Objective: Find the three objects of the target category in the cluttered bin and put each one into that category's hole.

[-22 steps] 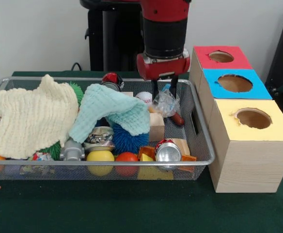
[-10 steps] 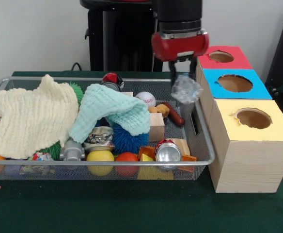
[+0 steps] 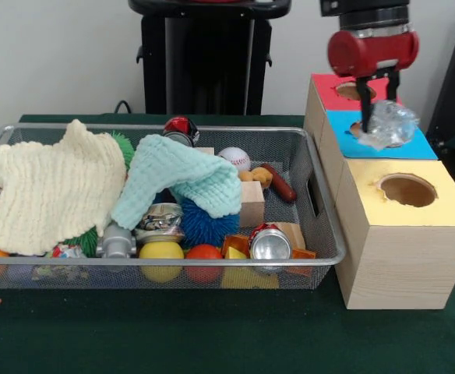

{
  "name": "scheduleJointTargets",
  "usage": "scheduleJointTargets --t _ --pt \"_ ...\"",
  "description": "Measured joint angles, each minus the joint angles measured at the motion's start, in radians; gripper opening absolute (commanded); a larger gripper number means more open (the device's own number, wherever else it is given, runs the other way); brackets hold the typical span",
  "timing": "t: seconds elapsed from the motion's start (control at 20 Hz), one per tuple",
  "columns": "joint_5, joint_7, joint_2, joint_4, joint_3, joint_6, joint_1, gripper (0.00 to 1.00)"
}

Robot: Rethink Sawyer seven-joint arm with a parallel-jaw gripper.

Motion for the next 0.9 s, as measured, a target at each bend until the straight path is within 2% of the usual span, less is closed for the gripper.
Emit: scheduleJointTargets --t 0.3,0.5,0.9 --pt "0.000 0.000 -0.036 0.033 -0.054 -0.015 0.131 0.00" --pt "0.001 0.000 -0.036 0.033 -0.084 -0.015 0.174 0.00" --pt "0.003 0.001 0.017 0.026 -0.191 -0.015 0.278 0.00"
